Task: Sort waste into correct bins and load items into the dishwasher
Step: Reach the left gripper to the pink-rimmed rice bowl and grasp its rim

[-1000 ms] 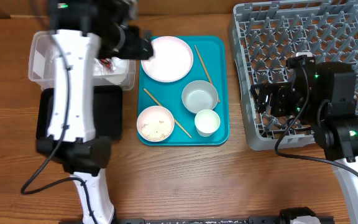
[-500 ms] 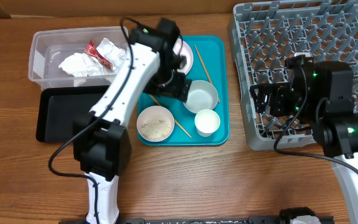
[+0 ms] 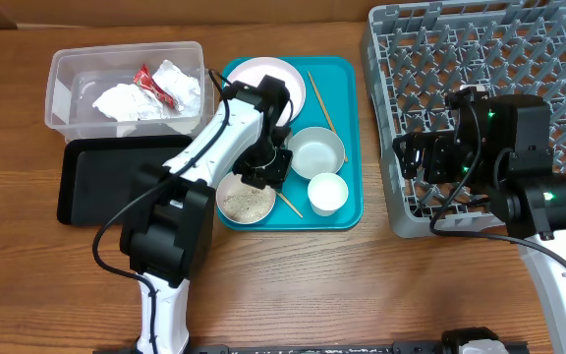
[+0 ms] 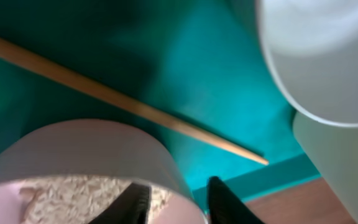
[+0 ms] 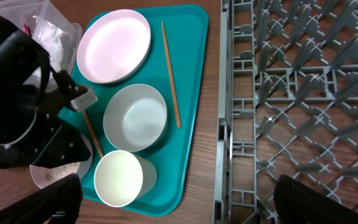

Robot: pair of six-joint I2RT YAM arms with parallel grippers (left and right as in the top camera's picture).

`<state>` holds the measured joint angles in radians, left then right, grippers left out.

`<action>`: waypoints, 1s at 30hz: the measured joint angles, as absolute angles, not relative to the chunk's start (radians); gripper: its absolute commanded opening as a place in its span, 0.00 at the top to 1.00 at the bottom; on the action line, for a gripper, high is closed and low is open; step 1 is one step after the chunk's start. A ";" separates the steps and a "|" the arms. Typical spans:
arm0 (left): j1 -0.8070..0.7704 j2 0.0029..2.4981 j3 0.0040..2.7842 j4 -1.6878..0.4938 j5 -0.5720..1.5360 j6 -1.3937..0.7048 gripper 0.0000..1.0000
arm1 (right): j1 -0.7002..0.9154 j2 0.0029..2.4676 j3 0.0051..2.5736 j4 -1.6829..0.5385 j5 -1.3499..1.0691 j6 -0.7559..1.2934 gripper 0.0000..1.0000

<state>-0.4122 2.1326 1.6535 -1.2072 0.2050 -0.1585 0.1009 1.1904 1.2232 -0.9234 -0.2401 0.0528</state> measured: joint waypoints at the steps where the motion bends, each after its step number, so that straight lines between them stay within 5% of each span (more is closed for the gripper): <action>1: -0.412 2.133 1.641 -1.194 0.205 -0.160 0.75 | 0.101 1.190 1.223 -0.922 -0.240 0.053 0.00; 11: -0.419 2.125 1.566 -1.130 0.177 -0.213 0.96 | 0.101 1.190 1.223 -0.919 -0.240 0.053 0.00; 30: -0.418 2.134 1.776 -1.422 0.131 -0.257 0.96 | 0.101 1.190 1.223 -0.909 -0.241 0.053 0.00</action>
<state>-0.4183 2.1342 1.7763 -1.4216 0.1307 -0.2565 0.1009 1.1904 1.2232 -0.9092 -0.2405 0.0532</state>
